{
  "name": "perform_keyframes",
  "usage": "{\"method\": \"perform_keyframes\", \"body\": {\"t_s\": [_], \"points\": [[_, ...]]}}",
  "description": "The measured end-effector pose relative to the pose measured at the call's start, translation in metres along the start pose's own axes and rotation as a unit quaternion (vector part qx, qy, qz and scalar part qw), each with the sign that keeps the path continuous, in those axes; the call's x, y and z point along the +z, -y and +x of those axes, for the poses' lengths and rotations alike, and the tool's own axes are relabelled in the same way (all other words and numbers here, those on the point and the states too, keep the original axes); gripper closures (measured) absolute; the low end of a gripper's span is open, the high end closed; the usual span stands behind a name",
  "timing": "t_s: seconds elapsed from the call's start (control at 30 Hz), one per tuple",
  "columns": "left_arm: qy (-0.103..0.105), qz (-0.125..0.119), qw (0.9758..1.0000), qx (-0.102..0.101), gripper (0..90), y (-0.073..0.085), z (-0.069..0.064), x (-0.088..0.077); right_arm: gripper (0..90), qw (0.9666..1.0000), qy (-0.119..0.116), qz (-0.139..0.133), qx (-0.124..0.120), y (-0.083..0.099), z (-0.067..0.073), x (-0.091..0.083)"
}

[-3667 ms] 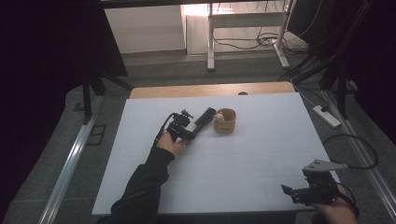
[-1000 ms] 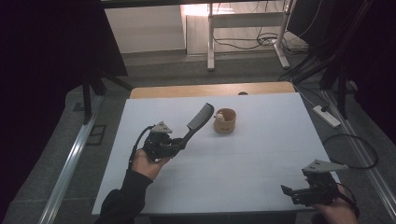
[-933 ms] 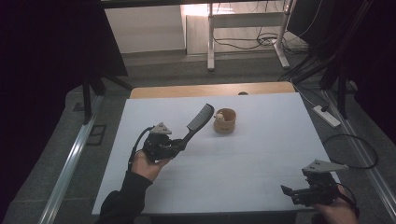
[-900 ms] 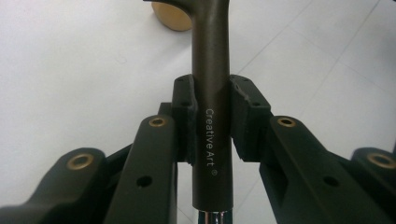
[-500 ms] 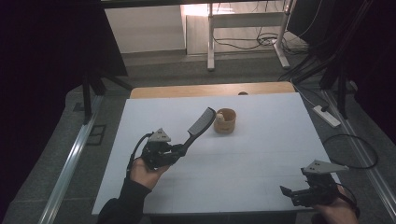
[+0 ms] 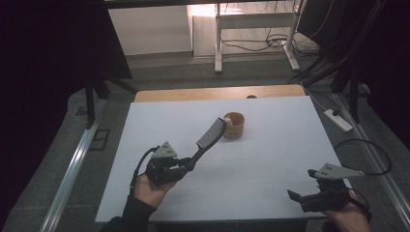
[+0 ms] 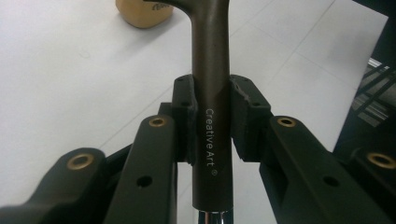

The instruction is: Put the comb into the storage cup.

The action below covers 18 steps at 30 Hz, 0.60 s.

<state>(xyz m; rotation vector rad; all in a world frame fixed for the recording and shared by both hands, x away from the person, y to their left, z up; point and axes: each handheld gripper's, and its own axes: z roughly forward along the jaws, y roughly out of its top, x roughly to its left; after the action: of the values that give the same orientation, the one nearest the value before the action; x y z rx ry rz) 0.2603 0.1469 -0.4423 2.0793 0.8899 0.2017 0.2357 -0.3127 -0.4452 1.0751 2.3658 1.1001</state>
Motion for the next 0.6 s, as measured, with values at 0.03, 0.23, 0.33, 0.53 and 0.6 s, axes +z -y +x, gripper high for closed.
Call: {"method": "perform_keyframes", "body": {"t_s": [0.03,0.23,0.33,0.53,0.6], "points": [[0.001,0.001,1.0000,0.001,72.0,0.001,-0.002,0.000,0.0,1.0000,-0.003,-0.004,-0.001,-0.001,0.000,0.000],[0.000,-0.001,1.0000,-0.003,72.0,0.004,-0.008,-0.002,0.0,0.9998,-0.019,-0.010,-0.002,-0.009,0.003,0.003],[0.001,-0.005,1.0000,-0.008,72.0,0.005,-0.009,-0.003,0.0,0.9996,-0.026,-0.008,0.001,-0.014,0.004,0.006],[-0.004,-0.005,1.0000,-0.002,72.0,0.006,-0.013,-0.002,0.0,0.9986,-0.051,-0.012,0.008,-0.024,0.004,0.013],[-0.003,-0.005,1.0000,-0.001,72.0,0.005,-0.013,-0.002,0.0,0.9979,-0.062,-0.014,0.013,-0.027,0.005,0.016]]}}
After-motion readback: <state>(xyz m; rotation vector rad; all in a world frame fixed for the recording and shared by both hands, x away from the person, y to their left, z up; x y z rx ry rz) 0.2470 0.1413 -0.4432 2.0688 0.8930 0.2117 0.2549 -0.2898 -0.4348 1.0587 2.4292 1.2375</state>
